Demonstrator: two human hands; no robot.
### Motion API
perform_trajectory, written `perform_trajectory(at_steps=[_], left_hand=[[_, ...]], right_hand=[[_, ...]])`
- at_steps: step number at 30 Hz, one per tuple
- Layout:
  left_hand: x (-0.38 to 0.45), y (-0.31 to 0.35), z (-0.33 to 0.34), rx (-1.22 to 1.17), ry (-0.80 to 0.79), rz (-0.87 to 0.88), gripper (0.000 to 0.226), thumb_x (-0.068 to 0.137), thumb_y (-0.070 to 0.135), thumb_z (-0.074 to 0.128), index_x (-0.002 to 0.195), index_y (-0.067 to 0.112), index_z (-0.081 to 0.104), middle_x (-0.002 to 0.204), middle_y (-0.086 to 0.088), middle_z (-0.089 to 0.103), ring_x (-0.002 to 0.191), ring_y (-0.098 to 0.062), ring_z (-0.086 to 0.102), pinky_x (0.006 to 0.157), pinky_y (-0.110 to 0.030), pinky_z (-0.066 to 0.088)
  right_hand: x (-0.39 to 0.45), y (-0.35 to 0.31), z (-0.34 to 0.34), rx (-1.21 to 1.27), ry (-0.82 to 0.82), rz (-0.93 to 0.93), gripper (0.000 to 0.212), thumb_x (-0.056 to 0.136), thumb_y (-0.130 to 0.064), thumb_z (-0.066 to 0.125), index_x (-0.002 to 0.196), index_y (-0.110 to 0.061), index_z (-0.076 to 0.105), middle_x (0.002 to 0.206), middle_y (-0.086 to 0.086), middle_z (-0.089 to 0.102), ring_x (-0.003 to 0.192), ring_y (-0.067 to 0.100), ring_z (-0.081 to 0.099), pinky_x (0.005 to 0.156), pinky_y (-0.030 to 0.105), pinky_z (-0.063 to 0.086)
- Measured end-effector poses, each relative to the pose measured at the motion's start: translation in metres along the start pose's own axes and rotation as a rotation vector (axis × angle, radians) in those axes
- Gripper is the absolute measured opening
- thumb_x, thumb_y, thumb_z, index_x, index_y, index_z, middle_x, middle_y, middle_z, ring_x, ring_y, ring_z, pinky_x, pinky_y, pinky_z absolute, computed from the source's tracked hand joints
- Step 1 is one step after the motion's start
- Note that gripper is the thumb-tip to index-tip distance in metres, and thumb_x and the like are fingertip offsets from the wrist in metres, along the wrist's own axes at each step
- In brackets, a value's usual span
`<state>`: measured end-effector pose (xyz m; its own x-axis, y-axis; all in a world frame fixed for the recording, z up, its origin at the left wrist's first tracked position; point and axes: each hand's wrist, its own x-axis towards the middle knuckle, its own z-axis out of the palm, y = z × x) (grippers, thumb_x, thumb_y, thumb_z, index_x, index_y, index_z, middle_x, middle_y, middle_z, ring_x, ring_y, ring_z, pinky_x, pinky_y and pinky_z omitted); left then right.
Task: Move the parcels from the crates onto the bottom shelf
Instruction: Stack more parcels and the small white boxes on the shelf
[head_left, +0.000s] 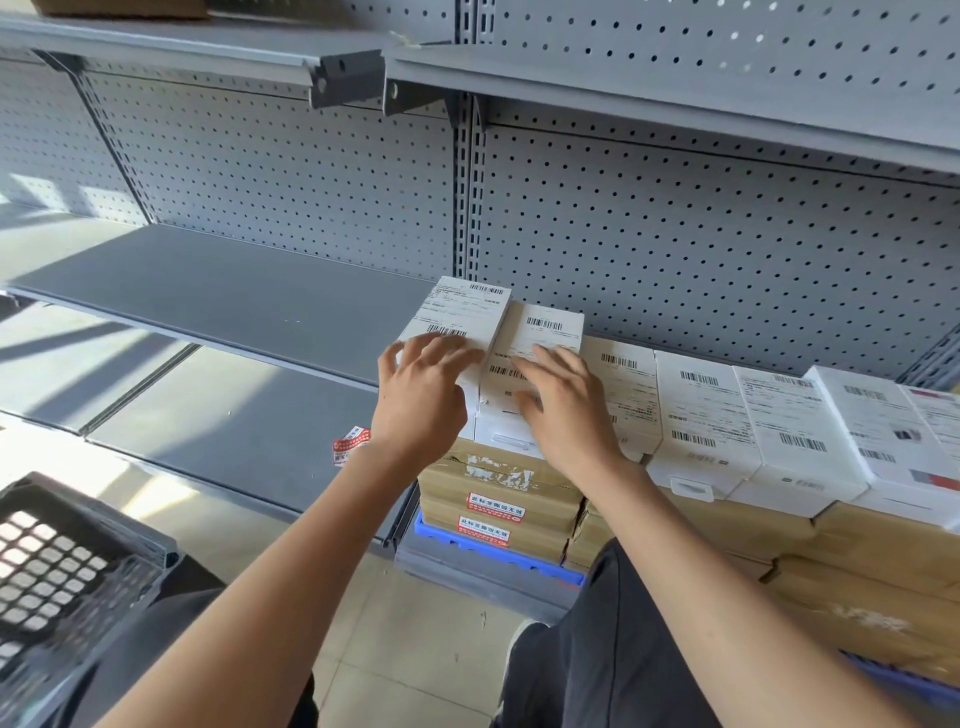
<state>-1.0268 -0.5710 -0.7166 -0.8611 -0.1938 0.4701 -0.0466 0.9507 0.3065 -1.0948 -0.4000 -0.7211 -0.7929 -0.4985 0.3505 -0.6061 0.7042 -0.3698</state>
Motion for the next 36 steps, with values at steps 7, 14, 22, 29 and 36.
perform_trajectory(at_steps=[7, 14, 22, 29, 36], left_hand=[[0.000, -0.002, 0.003, 0.005, 0.002, 0.017, 0.059, 0.078, -0.005, 0.055, 0.127, 0.025, 0.068, 0.135, 0.003, 0.063, 0.132, -0.025, 0.049, 0.111, -0.057, 0.031], [0.005, 0.002, -0.004, 0.046, -0.063, 0.010, 0.052, 0.085, 0.004, 0.057, 0.132, 0.027, 0.064, 0.140, 0.004, 0.057, 0.135, -0.023, 0.043, 0.113, -0.053, 0.027], [0.001, 0.002, -0.018, 0.106, -0.065, -0.035, 0.045, 0.097, 0.027, 0.056, 0.142, 0.026, 0.055, 0.147, 0.002, 0.051, 0.139, -0.023, 0.037, 0.110, -0.049, 0.031], [-0.039, -0.027, -0.056, 0.204, -0.132, -0.225, 0.045, 0.098, 0.036, 0.050, 0.142, 0.028, 0.051, 0.146, 0.004, 0.052, 0.138, -0.021, 0.040, 0.110, -0.047, 0.031], [-0.119, -0.079, -0.110, 0.264, -0.151, -0.403, 0.049, 0.099, 0.040, 0.049, 0.147, 0.029, 0.047, 0.148, 0.004, 0.052, 0.138, -0.023, 0.041, 0.109, -0.046, 0.032]], right_hand=[[0.003, -0.002, -0.001, -0.073, -0.037, 0.000, 0.048, 0.094, -0.014, 0.061, 0.141, -0.019, 0.056, 0.151, 0.010, 0.047, 0.144, 0.028, 0.033, 0.117, 0.049, 0.030], [0.001, -0.007, -0.004, -0.193, -0.035, -0.023, 0.049, 0.094, -0.021, 0.059, 0.142, -0.016, 0.053, 0.150, 0.011, 0.048, 0.142, 0.031, 0.035, 0.119, 0.047, 0.024], [0.006, -0.023, -0.020, -0.173, -0.037, -0.083, 0.040, 0.096, -0.027, 0.059, 0.135, -0.016, 0.057, 0.140, 0.006, 0.056, 0.132, 0.026, 0.045, 0.114, 0.043, 0.033], [0.006, -0.073, -0.018, -0.092, -0.101, -0.178, 0.042, 0.099, -0.023, 0.054, 0.141, -0.015, 0.054, 0.149, 0.007, 0.050, 0.136, 0.026, 0.045, 0.113, 0.039, 0.035], [-0.017, -0.163, 0.016, -0.025, -0.224, -0.351, 0.044, 0.101, -0.023, 0.051, 0.144, -0.016, 0.051, 0.151, 0.007, 0.048, 0.139, 0.024, 0.042, 0.114, 0.035, 0.033]])
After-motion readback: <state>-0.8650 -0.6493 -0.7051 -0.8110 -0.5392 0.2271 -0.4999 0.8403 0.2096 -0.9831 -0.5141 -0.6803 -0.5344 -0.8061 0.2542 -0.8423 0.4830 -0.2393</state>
